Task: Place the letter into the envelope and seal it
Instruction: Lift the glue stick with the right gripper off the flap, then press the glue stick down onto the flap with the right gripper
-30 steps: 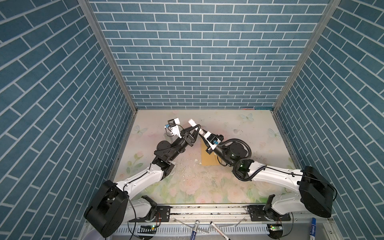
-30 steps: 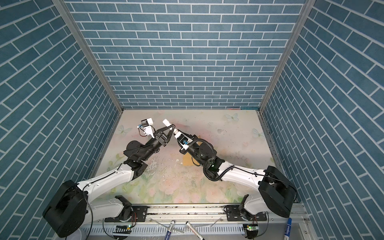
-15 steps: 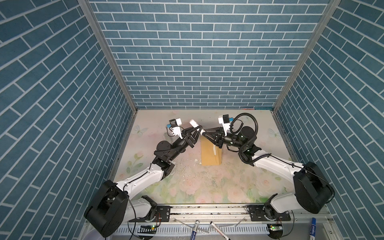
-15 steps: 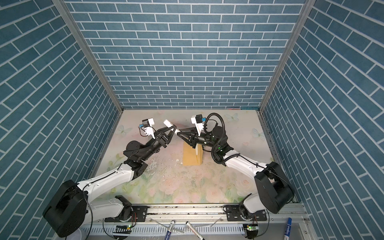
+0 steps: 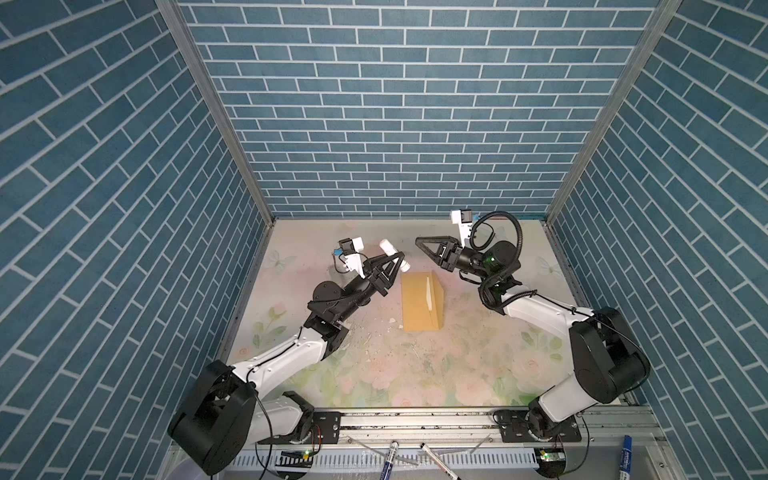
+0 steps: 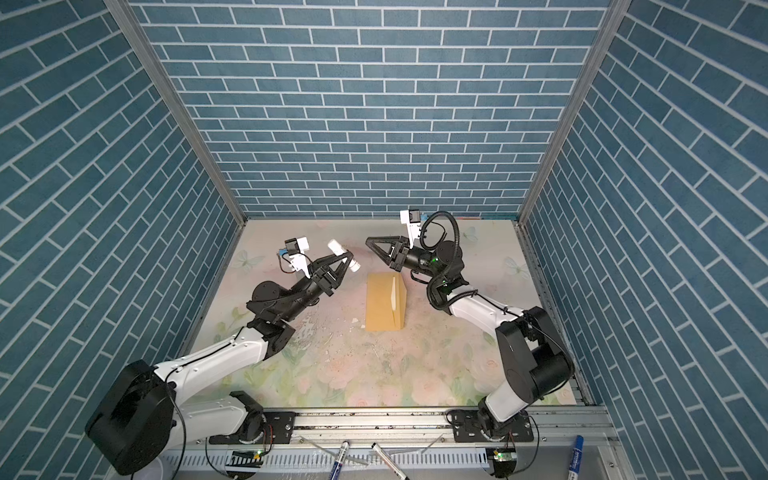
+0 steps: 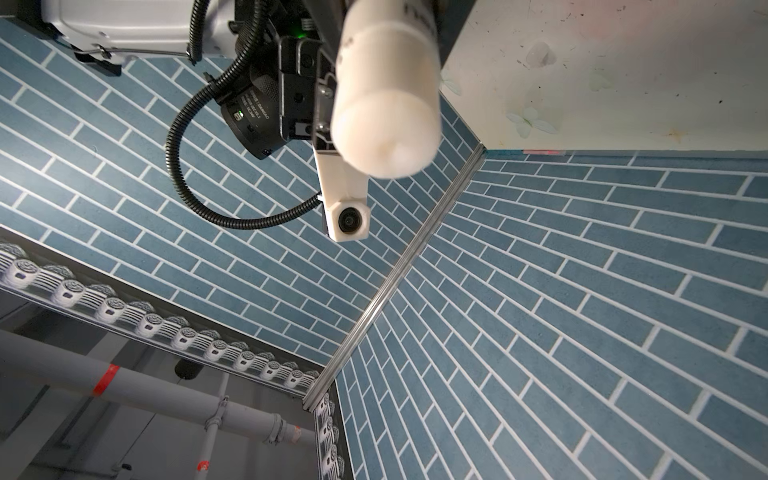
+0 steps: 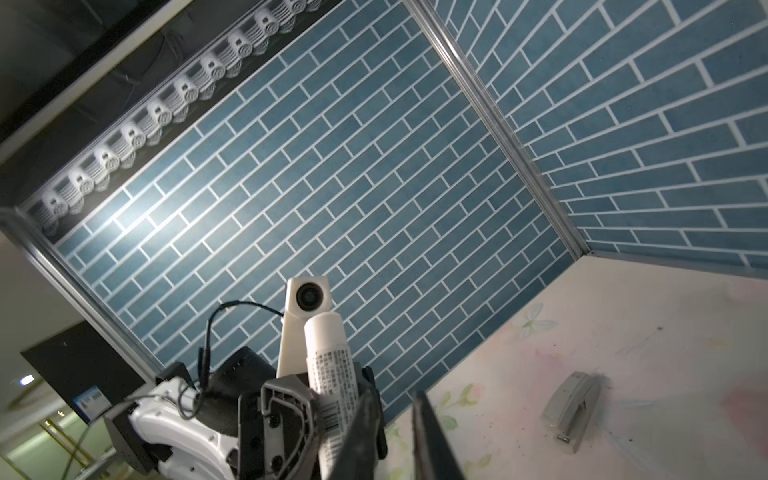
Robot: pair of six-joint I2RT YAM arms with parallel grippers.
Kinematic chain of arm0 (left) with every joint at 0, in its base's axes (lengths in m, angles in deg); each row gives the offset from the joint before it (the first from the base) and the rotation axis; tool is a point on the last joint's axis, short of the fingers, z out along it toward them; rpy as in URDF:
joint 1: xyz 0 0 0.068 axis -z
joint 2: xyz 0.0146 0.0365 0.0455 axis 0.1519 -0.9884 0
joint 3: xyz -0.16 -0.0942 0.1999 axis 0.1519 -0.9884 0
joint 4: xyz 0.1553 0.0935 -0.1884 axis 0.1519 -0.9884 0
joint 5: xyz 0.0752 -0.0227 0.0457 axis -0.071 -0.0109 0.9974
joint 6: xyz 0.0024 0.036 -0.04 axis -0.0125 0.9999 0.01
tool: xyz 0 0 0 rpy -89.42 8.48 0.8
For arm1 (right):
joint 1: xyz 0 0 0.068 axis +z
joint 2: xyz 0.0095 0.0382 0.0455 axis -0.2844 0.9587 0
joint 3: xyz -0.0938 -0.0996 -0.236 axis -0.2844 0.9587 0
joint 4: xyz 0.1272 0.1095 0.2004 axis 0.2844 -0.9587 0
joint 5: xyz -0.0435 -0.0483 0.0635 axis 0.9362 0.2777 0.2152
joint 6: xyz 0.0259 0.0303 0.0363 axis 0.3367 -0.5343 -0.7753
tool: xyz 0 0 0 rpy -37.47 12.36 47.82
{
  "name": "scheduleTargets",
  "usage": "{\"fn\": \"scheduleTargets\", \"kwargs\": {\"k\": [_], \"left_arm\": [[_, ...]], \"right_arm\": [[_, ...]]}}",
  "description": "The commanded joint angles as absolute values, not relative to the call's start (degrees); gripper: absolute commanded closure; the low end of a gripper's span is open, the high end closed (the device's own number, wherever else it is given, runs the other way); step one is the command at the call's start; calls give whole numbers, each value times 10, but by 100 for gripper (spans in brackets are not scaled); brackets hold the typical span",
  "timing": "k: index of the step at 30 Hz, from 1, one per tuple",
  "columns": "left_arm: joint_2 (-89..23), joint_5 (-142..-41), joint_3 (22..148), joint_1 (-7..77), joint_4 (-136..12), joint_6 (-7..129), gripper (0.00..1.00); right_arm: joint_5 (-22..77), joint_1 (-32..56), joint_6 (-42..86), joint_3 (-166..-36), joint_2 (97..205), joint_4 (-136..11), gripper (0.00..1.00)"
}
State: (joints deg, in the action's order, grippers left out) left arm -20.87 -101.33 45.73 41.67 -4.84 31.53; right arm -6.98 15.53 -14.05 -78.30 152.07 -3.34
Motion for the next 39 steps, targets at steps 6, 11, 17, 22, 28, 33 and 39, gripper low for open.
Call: {"fn": "scheduleTargets", "kwargs": {"k": [6, 11, 17, 22, 28, 33, 39], "left_arm": [[-201, -988, 463, 417, -53, 274, 100], [-201, -983, 464, 416, -55, 267, 100], [-201, -981, 465, 417, -57, 267, 100], [-202, -982, 463, 417, -54, 266, 100], [-200, -982, 462, 416, -54, 266, 100], [-201, -981, 461, 416, -53, 266, 100], [-203, -981, 460, 417, -51, 266, 100]], "right_arm": [[195, 257, 355, -689, 1351, -210, 50], [311, 326, 534, -668, 1350, -209, 44], [389, 380, 640, -667, 1380, -162, 47], [439, 408, 681, -676, 1413, -113, 53], [469, 423, 705, -686, 1440, -72, 58], [478, 430, 710, -692, 1449, -63, 62], [488, 432, 710, -698, 1452, -64, 68]]}}
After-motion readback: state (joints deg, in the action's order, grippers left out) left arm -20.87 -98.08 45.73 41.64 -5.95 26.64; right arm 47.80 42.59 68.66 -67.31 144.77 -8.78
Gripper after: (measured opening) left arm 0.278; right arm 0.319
